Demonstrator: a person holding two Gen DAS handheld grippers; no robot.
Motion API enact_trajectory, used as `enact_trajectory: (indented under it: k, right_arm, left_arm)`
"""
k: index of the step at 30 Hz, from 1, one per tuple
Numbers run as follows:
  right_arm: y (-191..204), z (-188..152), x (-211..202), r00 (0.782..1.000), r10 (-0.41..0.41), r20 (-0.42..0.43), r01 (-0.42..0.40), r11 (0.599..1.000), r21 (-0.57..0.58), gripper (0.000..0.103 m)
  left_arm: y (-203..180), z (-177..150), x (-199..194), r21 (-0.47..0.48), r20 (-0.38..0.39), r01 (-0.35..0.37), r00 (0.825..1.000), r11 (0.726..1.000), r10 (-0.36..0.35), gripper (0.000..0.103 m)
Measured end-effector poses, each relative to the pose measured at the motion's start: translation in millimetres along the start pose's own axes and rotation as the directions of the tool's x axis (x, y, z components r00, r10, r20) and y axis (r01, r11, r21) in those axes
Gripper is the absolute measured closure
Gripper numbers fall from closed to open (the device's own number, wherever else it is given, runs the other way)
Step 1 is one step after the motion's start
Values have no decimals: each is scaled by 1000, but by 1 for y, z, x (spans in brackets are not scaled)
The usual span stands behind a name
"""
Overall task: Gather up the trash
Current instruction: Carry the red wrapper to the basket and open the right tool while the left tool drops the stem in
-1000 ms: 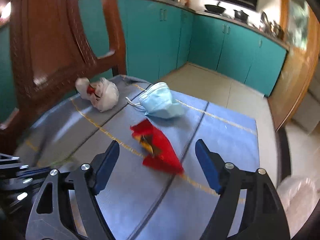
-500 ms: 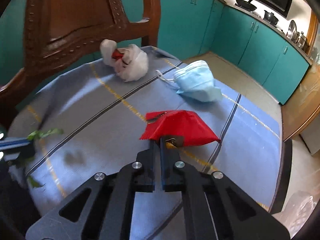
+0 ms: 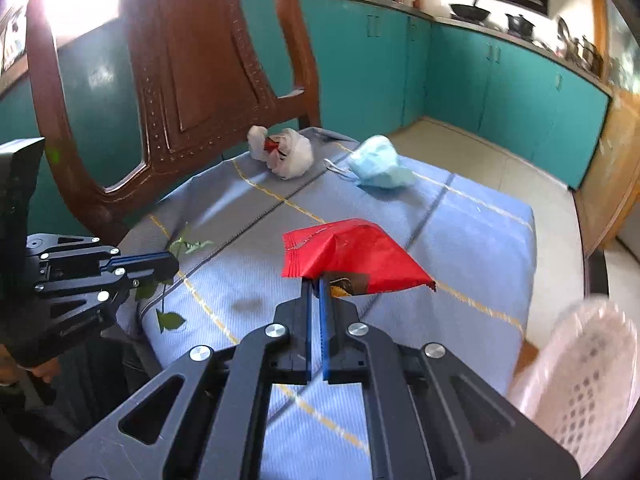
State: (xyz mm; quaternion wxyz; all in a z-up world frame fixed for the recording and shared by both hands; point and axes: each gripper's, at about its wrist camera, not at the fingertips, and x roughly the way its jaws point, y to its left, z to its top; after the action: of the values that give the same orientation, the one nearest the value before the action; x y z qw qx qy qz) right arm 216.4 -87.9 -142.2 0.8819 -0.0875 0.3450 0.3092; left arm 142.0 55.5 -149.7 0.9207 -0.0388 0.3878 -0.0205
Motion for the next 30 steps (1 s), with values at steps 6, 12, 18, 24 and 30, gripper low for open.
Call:
enact_trajectory:
  k: [6, 12, 18, 24, 30]
  right_arm:
    - [-9, -17, -15, 1000, -26, 12, 25, 999, 34, 99]
    - [-13, -26, -24, 999, -36, 22, 34, 998, 54, 99]
    - [-15, -29, -29, 999, -43, 27, 42, 997, 60, 99]
    - [-18, -31, -32, 998, -48, 33, 46, 996, 72, 99]
    - [-24, -30, -39, 997, -54, 56, 48, 993, 104, 99]
  left_arm:
    - [-21, -3, -4, 39, 0, 22, 1000, 999, -22, 100]
    - [-33, -5, -9, 62, 3, 25, 1000, 998, -25, 100]
    - [-36, -5, -9, 71, 4, 24, 1000, 997, -24, 100]
    - [-40, -5, -7, 84, 2, 32, 999, 996, -32, 100]
    - [-42, -3, -13, 86, 23, 32, 999, 996, -34, 100]
